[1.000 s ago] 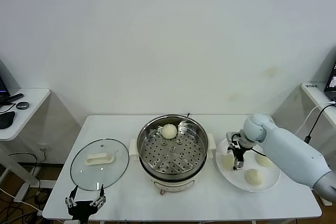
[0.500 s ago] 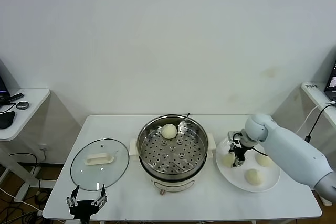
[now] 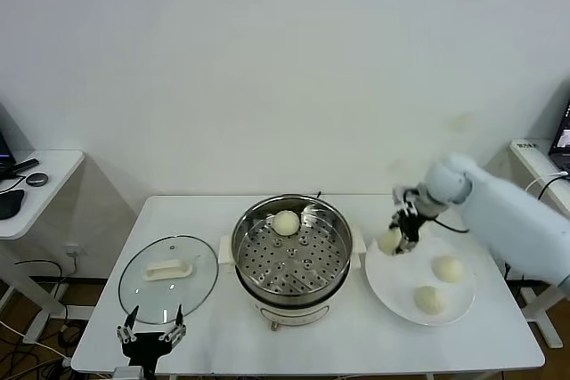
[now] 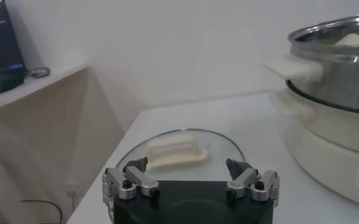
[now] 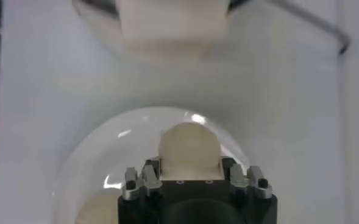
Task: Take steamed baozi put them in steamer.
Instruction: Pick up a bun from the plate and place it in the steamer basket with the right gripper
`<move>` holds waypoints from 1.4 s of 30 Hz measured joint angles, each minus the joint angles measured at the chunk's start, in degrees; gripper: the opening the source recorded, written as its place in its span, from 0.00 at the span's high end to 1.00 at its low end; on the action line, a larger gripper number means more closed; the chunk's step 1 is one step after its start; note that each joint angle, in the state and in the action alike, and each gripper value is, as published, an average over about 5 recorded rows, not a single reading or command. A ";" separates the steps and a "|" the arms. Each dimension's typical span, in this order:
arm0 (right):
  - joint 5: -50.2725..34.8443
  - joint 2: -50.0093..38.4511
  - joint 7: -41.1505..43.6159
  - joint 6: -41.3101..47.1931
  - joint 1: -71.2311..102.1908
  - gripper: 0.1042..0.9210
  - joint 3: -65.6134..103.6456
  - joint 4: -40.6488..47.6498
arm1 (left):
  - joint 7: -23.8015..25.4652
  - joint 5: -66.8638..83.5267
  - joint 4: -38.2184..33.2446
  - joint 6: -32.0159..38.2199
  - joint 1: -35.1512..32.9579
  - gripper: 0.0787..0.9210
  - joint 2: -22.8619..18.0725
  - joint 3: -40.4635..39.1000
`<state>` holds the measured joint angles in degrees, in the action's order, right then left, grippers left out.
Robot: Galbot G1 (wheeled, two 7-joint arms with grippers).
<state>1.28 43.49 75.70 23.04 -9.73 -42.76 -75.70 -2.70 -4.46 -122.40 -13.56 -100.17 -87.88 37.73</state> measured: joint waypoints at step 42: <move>-23.36 36.43 -9.53 17.99 -17.37 0.41 -28.59 6.69 | -1.06 0.33 0.84 0.26 2.82 0.12 0.50 -2.82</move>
<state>-22.08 79.92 66.18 41.03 -27.10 -71.34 -69.00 -3.76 -4.13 -121.56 -13.29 -97.35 -87.38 34.91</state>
